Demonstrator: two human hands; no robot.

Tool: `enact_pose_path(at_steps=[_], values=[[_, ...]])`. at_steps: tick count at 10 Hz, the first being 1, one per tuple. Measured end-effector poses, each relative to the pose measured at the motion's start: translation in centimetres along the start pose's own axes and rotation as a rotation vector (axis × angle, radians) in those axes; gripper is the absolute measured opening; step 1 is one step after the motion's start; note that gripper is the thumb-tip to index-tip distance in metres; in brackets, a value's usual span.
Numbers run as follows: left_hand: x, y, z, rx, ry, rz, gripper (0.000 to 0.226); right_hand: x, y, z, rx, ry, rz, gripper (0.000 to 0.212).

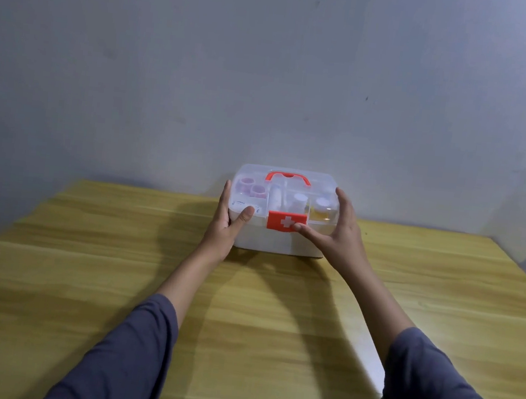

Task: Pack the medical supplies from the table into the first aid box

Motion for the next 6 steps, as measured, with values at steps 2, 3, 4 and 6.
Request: enact_pose_path(at_steps=[2,3,4,6], values=[[2.3,1.2,3.0,0.032,-0.067,-0.006,0.074,1.7,2.7,-1.5,0.011,-0.011,0.033,0.101],[3.6,1.1,3.5,0.019,-0.068,-0.022,0.072,2.5,3.7,-1.7,0.002,-0.040,0.042,0.101],[3.9,1.2,3.5,0.058,-0.082,-0.006,0.072,2.5,3.9,-1.3,0.004,-0.039,0.015,0.100],[2.8,1.0,2.8,0.216,-0.062,-0.122,0.087,1.6,3.6,-2.0,0.078,-0.078,0.130,0.102]])
Point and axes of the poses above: each hand's wrist, its own x-axis towards the middle knuckle, its own z-axis out of the palm, y = z × x, the point moved 4 cm from there along x, towards the middle knuckle, and after that the axes turned 13 degrees about -z, right-handed, at the moved point
